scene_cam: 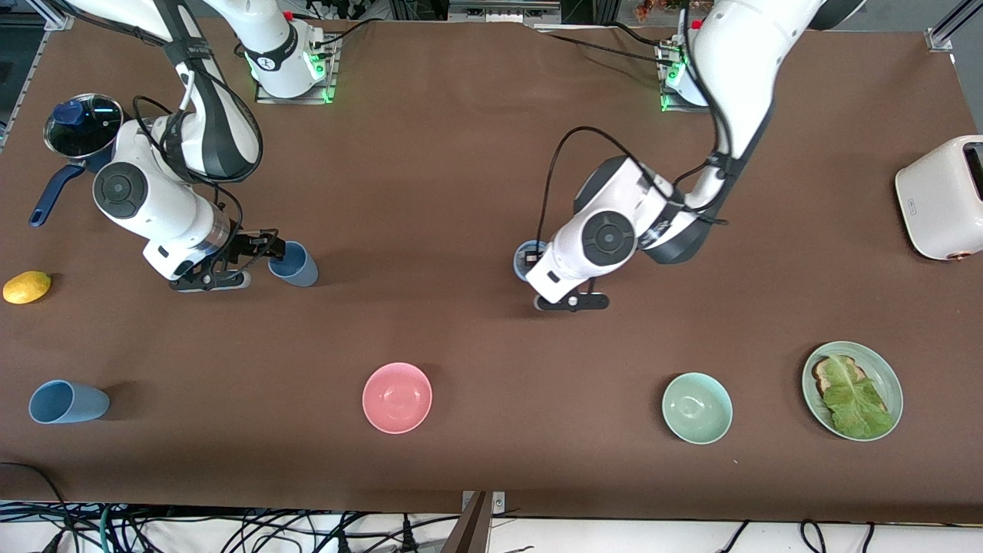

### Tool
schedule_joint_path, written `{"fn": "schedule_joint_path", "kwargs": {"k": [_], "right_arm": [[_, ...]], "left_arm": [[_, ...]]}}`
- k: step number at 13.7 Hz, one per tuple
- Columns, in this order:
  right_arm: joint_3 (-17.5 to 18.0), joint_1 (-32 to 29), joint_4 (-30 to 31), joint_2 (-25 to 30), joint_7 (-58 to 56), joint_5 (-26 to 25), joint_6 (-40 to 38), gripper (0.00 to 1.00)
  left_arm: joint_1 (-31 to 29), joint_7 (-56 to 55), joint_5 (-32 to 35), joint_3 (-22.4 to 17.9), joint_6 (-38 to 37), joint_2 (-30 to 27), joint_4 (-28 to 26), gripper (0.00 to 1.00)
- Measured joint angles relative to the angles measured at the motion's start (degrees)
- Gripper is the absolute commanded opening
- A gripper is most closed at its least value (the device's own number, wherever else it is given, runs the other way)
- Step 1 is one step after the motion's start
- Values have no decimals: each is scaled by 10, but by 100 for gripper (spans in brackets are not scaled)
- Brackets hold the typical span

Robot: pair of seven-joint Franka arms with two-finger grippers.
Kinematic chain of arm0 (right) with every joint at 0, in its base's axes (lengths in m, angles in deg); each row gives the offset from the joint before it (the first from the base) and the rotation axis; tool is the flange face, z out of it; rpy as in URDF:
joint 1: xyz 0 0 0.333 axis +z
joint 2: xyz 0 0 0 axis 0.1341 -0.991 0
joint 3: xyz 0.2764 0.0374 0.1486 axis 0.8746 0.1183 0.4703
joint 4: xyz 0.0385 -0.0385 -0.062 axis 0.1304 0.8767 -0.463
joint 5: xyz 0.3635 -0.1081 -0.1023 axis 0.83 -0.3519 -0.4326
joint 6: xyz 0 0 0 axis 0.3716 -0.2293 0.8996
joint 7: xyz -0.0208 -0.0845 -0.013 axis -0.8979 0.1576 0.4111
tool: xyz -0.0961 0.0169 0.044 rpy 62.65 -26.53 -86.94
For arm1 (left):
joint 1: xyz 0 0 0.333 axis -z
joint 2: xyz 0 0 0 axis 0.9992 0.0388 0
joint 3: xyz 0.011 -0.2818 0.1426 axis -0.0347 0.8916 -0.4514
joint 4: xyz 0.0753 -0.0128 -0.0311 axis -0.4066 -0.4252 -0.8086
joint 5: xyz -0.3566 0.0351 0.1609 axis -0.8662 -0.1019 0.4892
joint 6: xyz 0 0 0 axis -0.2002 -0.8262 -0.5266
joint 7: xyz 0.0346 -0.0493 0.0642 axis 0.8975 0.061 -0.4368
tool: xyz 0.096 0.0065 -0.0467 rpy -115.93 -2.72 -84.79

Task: Stack blue cups with both arms

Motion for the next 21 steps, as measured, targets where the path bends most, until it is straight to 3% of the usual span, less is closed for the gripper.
{"fn": "schedule_joint_path", "kwargs": {"k": [2,8,9,10,14,17,21], "right_arm": [[0,0,0,-10,0,0,14,80],[0,0,0,-32,1,0,37,37],[0,0,0,-32,1,0,37,32],[0,0,0,-32,1,0,37,30],[0,0,0,-32,1,0,37,3],[1,0,-2,-31,7,2,37,0],[2,2,-28,-31,21,2,7,0]], "left_arm": [[14,-1,0,-1,22,25,1,0],[23,-1,0,-1,34,39,6,2],[23,-1,0,-1,34,40,7,43],[23,-1,0,-1,34,40,7,99],[29,-17,0,-1,34,41,8,100],[38,-37,0,2,7,35,20,100],[39,-38,0,3,-101,-10,36,100]]}}
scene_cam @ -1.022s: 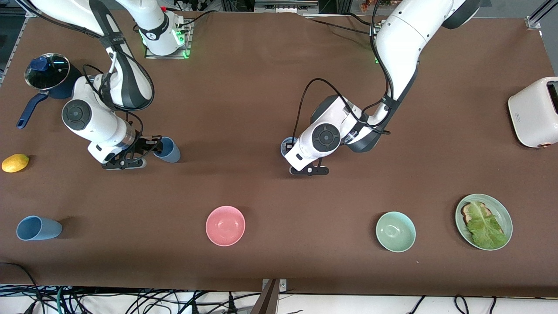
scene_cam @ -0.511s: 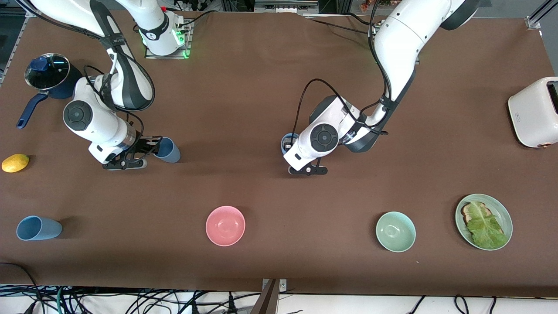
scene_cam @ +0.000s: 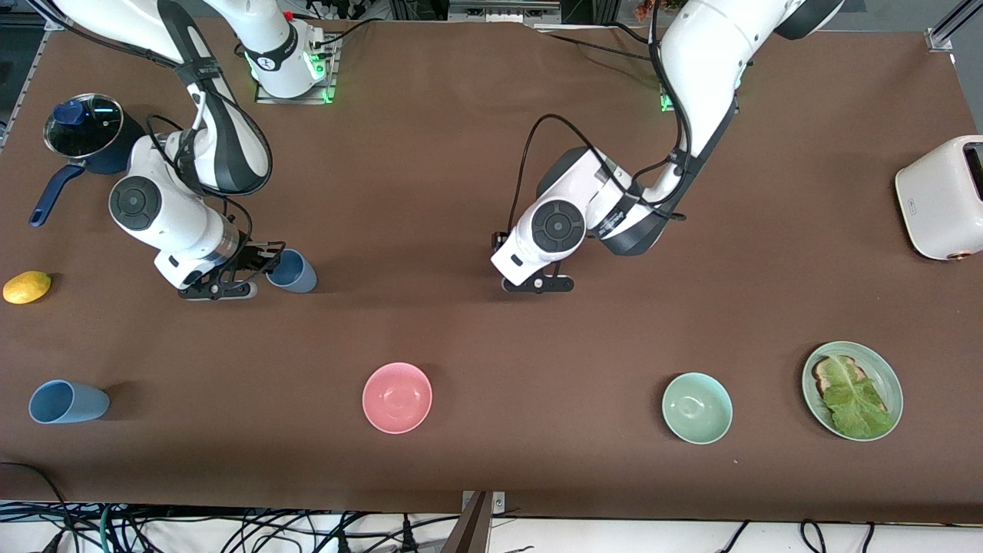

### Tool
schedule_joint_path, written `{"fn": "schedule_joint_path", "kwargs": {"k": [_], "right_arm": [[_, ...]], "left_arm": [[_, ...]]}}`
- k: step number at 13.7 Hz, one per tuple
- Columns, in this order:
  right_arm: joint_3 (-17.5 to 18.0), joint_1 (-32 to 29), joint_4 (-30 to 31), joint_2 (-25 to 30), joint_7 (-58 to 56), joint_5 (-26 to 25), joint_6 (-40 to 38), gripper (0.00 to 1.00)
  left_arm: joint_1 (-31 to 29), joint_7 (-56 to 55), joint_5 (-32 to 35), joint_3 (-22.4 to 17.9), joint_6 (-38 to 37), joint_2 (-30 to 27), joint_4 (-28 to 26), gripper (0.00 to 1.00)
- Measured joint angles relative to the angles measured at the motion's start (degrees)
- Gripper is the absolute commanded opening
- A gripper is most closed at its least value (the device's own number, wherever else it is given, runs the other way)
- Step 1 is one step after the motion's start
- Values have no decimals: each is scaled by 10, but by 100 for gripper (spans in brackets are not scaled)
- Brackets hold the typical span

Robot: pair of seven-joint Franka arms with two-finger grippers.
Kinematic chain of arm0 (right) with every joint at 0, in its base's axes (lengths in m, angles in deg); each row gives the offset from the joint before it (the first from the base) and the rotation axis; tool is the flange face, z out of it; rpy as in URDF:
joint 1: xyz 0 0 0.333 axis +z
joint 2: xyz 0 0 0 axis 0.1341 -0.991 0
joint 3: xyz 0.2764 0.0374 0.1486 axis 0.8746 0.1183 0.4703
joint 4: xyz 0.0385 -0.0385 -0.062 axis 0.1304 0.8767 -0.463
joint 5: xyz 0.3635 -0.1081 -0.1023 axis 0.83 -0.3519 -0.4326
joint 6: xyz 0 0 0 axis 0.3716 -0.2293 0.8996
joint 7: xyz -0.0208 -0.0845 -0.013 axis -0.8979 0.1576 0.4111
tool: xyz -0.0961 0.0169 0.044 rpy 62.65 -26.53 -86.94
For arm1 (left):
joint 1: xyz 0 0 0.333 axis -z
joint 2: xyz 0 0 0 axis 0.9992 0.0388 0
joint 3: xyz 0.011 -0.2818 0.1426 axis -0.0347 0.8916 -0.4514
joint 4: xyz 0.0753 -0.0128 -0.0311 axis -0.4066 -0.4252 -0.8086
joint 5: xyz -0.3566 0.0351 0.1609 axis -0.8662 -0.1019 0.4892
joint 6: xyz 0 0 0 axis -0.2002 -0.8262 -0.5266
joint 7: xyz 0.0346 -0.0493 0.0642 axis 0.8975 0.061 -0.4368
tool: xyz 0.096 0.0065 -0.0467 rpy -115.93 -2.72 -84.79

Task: Stack blue cups with both arms

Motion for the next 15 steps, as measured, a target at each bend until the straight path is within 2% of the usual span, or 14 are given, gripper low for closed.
{"fn": "schedule_joint_path", "kwargs": {"k": [3,5,8,11,15], "right_arm": [[2,14,-93,3,12,0,-110,0],[4,34,-140,6,32,0,-141,0],[6,85,-199,7,83,15,-189,0],[8,142,-234,6,161,51,-207,0],[10,250,-275,-21,319,53,-207,0]], "left_arm": [[-3,-1,0,-6,-59,-52,4,100],[-21,-2,0,-13,-75,-85,6,100],[-81,21,0,-16,-111,-131,7,100],[-151,117,0,-18,-159,-179,8,100],[-242,234,0,-19,-228,-242,9,100]]}}
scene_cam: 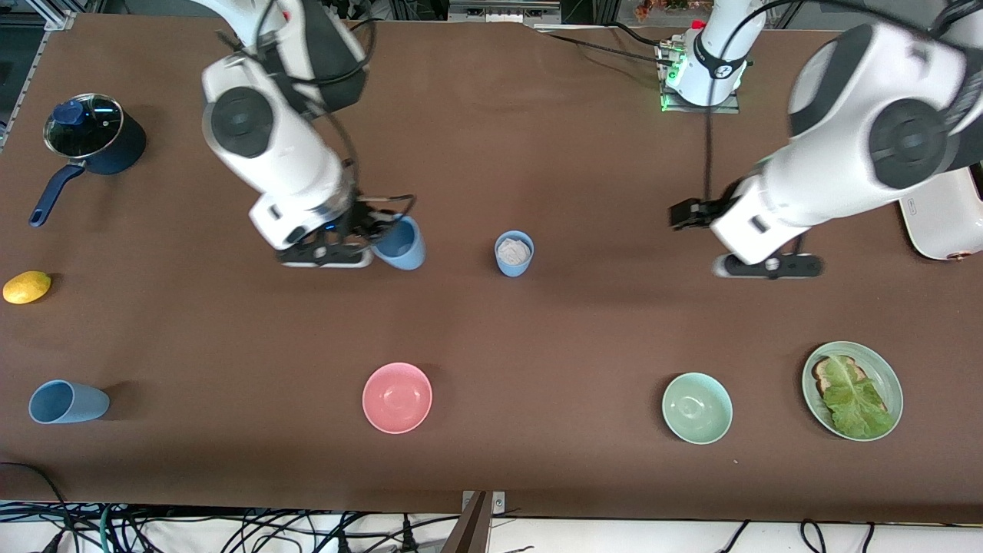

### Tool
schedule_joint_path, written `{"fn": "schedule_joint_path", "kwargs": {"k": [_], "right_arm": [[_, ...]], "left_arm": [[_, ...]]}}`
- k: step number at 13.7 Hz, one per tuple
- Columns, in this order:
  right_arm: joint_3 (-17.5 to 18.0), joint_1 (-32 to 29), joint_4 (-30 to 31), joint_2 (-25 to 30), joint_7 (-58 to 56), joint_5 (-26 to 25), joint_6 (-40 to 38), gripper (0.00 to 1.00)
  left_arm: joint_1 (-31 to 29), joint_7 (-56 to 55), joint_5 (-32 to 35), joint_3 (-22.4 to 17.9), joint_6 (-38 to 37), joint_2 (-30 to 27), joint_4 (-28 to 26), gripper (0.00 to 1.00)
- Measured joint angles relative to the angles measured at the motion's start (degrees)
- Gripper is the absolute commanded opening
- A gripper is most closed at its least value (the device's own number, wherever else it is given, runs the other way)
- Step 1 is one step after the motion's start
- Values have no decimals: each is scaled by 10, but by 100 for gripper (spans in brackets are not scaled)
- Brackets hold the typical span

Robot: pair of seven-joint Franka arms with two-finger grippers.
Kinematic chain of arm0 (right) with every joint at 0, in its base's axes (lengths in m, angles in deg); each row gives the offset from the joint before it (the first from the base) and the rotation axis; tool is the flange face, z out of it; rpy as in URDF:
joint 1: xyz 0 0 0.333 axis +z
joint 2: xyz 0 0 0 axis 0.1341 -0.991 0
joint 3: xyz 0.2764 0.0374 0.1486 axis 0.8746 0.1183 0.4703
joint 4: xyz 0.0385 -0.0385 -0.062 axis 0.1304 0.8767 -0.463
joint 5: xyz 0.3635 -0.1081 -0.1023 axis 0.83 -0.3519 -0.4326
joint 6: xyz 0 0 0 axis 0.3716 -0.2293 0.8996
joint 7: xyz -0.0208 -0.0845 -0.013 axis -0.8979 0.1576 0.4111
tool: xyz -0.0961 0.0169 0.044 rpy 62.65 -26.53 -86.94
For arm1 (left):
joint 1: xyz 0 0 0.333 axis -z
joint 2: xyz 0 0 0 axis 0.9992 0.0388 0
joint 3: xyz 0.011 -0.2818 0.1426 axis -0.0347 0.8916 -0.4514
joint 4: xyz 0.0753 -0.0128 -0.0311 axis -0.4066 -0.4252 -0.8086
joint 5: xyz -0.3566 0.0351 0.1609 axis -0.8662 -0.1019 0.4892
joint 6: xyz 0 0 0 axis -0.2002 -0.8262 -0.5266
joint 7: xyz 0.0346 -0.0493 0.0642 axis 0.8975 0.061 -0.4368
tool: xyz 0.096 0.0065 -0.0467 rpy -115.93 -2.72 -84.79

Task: Stack blue cups with both arms

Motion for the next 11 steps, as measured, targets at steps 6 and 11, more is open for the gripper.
{"fn": "schedule_joint_path", "kwargs": {"k": [6,11], "right_arm": [[-1,130,-108,-97,200,-40,6,0],[-4,153,-165,-161,230,-55,25,0]], "left_arm": [[7,108,6,-92,13,-84,-44,100],[54,110,14,-157,120,-167,-181,100]]}}
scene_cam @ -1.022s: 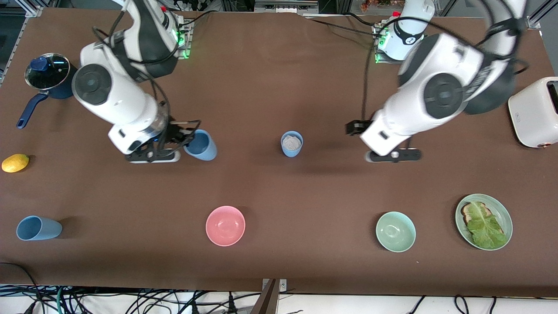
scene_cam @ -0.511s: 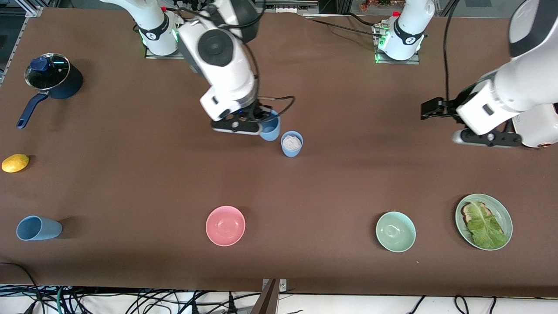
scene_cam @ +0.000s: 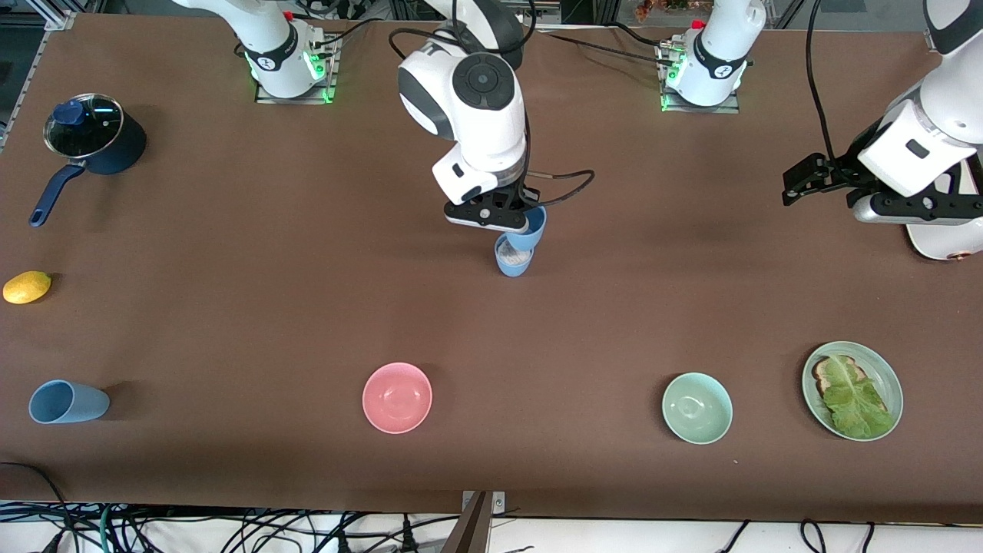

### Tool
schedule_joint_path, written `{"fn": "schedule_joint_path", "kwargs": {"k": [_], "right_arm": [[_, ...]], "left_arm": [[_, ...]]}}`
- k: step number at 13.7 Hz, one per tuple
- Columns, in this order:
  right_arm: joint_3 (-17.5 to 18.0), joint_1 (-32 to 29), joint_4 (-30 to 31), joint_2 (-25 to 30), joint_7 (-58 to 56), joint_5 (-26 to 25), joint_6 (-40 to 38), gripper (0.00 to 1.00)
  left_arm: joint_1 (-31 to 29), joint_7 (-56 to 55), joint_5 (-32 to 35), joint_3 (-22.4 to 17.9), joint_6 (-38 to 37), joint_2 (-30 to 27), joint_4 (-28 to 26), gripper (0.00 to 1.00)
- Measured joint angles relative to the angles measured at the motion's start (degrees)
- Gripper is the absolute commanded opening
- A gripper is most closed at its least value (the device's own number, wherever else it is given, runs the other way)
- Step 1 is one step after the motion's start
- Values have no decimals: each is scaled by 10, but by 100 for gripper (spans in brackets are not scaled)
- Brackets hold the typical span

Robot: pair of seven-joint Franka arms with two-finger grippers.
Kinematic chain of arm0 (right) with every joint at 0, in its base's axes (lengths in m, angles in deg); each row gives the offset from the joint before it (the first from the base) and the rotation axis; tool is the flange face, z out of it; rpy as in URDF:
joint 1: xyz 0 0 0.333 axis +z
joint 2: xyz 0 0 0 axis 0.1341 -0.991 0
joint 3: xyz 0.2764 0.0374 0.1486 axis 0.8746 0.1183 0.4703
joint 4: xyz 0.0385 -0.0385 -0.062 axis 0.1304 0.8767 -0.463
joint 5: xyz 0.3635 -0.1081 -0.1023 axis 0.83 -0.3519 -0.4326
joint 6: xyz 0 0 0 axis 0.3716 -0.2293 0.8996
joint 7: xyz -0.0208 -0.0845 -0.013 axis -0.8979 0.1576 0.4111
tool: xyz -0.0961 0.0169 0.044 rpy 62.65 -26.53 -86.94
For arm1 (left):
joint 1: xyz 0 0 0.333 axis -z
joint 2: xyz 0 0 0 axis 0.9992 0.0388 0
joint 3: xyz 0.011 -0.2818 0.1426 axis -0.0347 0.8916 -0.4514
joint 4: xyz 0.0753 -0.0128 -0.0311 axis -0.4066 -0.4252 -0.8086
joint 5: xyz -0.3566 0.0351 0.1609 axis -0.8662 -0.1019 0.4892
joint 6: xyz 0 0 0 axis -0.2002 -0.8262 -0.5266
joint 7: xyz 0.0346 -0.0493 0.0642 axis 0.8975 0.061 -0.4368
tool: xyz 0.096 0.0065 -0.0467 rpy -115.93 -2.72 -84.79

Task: Stack blue cups with both arms

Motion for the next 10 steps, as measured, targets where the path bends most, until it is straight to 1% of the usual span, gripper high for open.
{"fn": "schedule_joint_path", "kwargs": {"k": [2,10], "right_arm": [[0,3,-3,-8,7,-8,4,0],[-9,4,-7,-9,7,-25,4,0]], "left_arm": [[9,0,32,-1,6,-8,-12,100],[11,0,35,-1,6,-8,-14,100]]}}
